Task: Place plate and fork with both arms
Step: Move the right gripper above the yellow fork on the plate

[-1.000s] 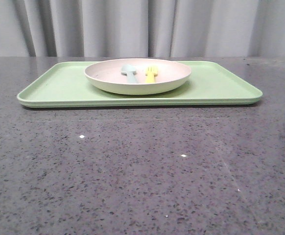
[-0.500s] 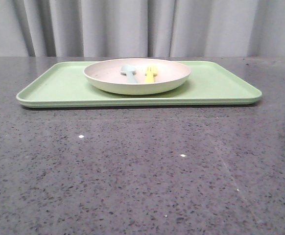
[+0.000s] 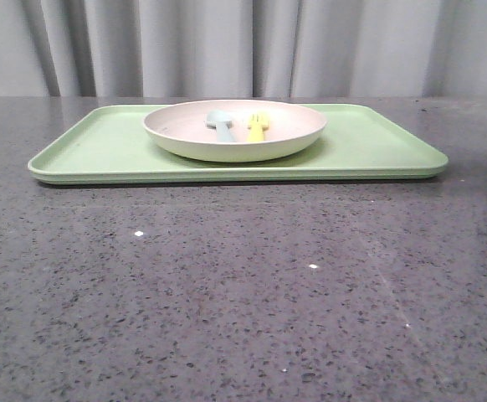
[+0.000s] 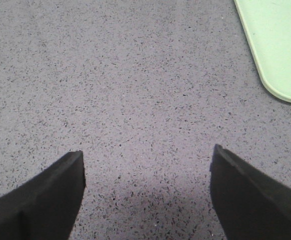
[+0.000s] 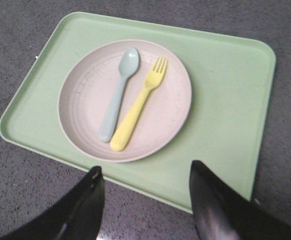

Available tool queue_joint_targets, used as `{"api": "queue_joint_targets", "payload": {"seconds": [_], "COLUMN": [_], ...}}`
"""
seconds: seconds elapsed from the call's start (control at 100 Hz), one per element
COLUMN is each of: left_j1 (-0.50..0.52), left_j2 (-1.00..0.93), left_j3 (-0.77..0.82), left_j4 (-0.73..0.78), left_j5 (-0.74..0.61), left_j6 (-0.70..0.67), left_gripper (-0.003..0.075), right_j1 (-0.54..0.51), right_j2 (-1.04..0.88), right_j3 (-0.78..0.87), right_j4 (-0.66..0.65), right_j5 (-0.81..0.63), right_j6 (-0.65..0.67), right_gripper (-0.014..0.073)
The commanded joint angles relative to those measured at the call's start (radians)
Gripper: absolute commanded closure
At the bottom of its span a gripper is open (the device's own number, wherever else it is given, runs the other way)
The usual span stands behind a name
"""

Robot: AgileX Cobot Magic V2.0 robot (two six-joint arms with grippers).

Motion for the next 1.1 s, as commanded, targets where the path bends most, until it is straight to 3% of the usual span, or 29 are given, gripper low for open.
{"api": "queue_joint_targets", "payload": {"seconds": [0.0, 0.17, 0.39, 0.56, 1.09], "left_j1": [0.001, 0.001, 0.001, 0.001, 0.001], "left_j2": [0.001, 0.001, 0.001, 0.001, 0.001], "left_j3": [-0.029, -0.029, -0.029, -0.029, -0.029], "left_j4": [0.024, 0.024, 0.024, 0.024, 0.024], "left_j5": [-0.056, -0.056, -0.056, -0.056, -0.056], "left_j6": [-0.014, -0.014, -0.014, -0.014, -0.014], "left_gripper": [0.0207, 0.0207, 0.0207, 0.0207, 0.0207], "right_j1": [0.058, 0.173, 0.238, 0.242, 0.245], "right_j2": [0.076, 0.248, 0.437, 0.537, 0.629], "right_j3": [-0.119, -0.295, -0.476, -0.554, -0.558], "right_j4": [-0.091, -0.35, -0.528, -0.531, -0.483], "right_j5": [-0.045, 0.018, 0.107, 0.158, 0.145], "right_j6": [0.091, 0.318, 0.533, 0.574, 0.602], "right_gripper": [0.019, 0.019, 0.019, 0.019, 0.019]}}
